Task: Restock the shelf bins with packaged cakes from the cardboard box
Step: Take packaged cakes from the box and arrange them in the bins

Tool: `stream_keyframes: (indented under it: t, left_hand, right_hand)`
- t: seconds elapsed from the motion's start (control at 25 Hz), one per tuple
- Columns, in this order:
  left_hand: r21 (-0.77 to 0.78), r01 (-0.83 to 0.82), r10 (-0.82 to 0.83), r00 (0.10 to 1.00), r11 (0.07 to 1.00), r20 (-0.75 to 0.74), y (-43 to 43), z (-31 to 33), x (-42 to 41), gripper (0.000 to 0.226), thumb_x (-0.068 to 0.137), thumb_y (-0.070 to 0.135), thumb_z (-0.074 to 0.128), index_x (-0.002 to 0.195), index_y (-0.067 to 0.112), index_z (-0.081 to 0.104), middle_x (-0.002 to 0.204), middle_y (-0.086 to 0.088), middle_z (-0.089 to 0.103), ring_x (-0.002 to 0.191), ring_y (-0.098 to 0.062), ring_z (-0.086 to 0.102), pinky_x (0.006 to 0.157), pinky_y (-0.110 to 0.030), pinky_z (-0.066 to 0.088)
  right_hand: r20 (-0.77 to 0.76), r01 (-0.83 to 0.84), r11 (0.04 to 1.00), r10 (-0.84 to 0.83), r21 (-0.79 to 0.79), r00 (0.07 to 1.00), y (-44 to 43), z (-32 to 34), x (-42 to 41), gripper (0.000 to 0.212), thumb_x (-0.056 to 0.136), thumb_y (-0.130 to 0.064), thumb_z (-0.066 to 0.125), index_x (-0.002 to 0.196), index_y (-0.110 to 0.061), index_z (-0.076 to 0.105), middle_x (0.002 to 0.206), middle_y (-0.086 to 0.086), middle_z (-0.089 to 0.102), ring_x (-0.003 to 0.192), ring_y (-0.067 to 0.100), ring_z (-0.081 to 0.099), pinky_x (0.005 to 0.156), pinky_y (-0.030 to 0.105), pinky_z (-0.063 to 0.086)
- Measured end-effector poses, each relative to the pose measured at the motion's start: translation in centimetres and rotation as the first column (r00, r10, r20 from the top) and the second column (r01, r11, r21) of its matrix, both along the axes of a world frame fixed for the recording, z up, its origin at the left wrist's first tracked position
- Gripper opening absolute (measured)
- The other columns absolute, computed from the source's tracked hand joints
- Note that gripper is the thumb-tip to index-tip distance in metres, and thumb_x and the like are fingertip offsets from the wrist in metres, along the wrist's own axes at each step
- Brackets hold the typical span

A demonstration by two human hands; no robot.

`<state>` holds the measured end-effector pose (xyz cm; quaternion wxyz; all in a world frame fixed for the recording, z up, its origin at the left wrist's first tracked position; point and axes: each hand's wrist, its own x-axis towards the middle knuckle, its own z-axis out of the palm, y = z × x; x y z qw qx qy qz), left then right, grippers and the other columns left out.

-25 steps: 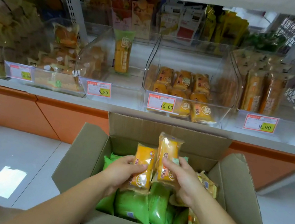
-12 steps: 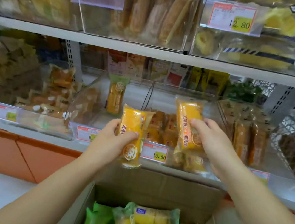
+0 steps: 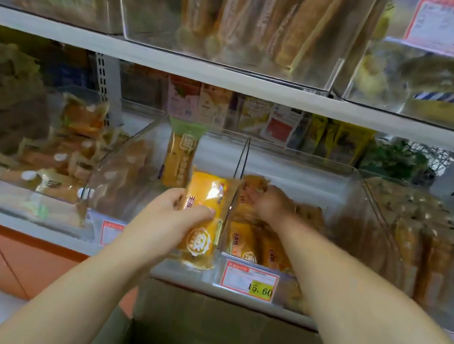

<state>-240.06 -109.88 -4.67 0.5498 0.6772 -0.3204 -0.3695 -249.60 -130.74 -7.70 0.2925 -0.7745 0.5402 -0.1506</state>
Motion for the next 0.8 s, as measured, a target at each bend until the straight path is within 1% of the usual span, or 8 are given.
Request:
stream_keyframes:
  t: [0.08, 0.2, 0.36, 0.52, 0.6, 0.68, 0.72, 0.8]
  left_hand:
    - [0.003, 0.003, -0.003, 1.000, 1.000, -0.016, -0.4, 0.1, 0.0, 0.021, 0.085, 0.027, 0.071, 0.104, 0.019, 0.066, 0.084, -0.001, 0.077, 0.078, -0.020, 0.074, 0.082, -0.042, 0.058]
    - [0.002, 0.012, -0.012, 1.000, 1.000, -0.029, -0.5, 0.5, -0.1, 0.025, 0.086, 0.028, 0.070, 0.108, 0.019, 0.065, 0.086, -0.001, 0.077, 0.077, -0.019, 0.075, 0.080, -0.041, 0.059]
    - [-0.093, -0.020, 0.009, 0.994, 0.995, -0.110, -0.7, 1.5, -0.4, 0.029, 0.090, 0.032, 0.065, 0.115, 0.017, 0.064, 0.088, -0.001, 0.076, 0.076, -0.015, 0.074, 0.068, -0.032, 0.055]
    - [-0.197, -0.026, -0.002, 0.990, 0.980, -0.144, -2.5, 2.9, -2.4, 0.035, 0.095, 0.039, 0.053, 0.124, 0.021, 0.061, 0.102, -0.003, 0.074, 0.092, -0.020, 0.072, 0.086, -0.043, 0.055]
    - [-0.217, 0.050, -0.049, 0.999, 0.975, 0.007, -3.5, 2.9, -3.3, 0.043, 0.091, 0.048, 0.048, 0.126, 0.028, 0.061, 0.121, -0.001, 0.068, 0.113, -0.021, 0.063, 0.104, -0.048, 0.045]
    - [-0.147, 0.066, -0.005, 0.924, 0.987, 0.383, -3.9, 2.4, -3.2, 0.044, 0.097, 0.046, 0.046, 0.138, 0.030, 0.051, 0.143, 0.003, 0.050, 0.135, -0.017, 0.041, 0.117, -0.039, 0.028]
    - [-0.101, 0.046, 0.015, 0.845, 0.994, 0.534, -3.7, 2.1, -3.0, 0.048, 0.099, 0.041, 0.047, 0.146, 0.028, 0.042, 0.150, 0.003, 0.041, 0.140, -0.016, 0.032, 0.117, -0.033, 0.023]
    - [0.025, 0.057, -0.060, 0.770, 0.998, 0.635, -3.2, 0.7, -2.2, 0.059, 0.100, 0.039, 0.048, 0.153, 0.025, 0.026, 0.155, 0.001, 0.034, 0.142, -0.016, 0.031, 0.113, -0.029, 0.025]
  right_hand:
    - [-0.152, -0.048, 0.997, 0.039, -0.056, 0.988, 0.8, -0.1, -0.1, 0.056, 0.102, -0.048, 0.030, 0.134, -0.005, 0.047, 0.138, 0.017, 0.051, 0.125, 0.032, 0.049, 0.095, 0.032, 0.037]
    - [-0.176, -0.084, 0.996, 0.081, -0.010, 0.981, 0.9, 1.4, -1.0, 0.061, 0.103, -0.050, 0.022, 0.138, -0.004, 0.044, 0.142, 0.018, 0.046, 0.130, 0.034, 0.044, 0.104, 0.037, 0.034]
    - [0.212, -0.039, 0.998, 0.050, -0.053, 0.976, 3.9, 4.1, -3.8, 0.047, 0.100, -0.051, 0.031, 0.133, -0.023, 0.050, 0.125, 0.003, 0.060, 0.116, 0.025, 0.056, 0.089, 0.032, 0.043]
    - [0.448, -0.374, 0.924, 0.303, 0.076, 0.841, 10.4, 6.2, -6.8, 0.044, 0.090, -0.054, 0.052, 0.130, -0.036, 0.051, 0.112, -0.011, 0.068, 0.098, 0.011, 0.067, 0.085, 0.036, 0.056]
    - [0.544, -0.347, 0.936, 0.259, 0.064, 0.798, 10.5, 5.9, -7.1, 0.048, 0.086, -0.045, 0.065, 0.131, -0.036, 0.050, 0.114, -0.009, 0.069, 0.099, 0.012, 0.068, 0.087, 0.040, 0.056]
    - [0.615, -0.163, 0.982, 0.070, 0.096, 0.785, 8.2, 5.5, -7.3, 0.051, 0.084, -0.035, 0.071, 0.131, -0.034, 0.050, 0.113, -0.006, 0.069, 0.096, 0.017, 0.069, 0.087, 0.043, 0.055]
    - [0.595, -0.045, 0.992, -0.033, 0.116, 0.803, 6.4, 5.4, -7.7, 0.054, 0.085, -0.034, 0.071, 0.133, -0.032, 0.048, 0.115, -0.005, 0.067, 0.095, 0.017, 0.068, 0.087, 0.040, 0.054]
    - [0.474, 0.123, 0.979, -0.187, 0.163, 0.860, 2.7, 4.6, -8.6, 0.058, 0.087, -0.035, 0.069, 0.138, -0.025, 0.043, 0.122, 0.002, 0.062, 0.099, 0.021, 0.063, 0.084, 0.035, 0.049]
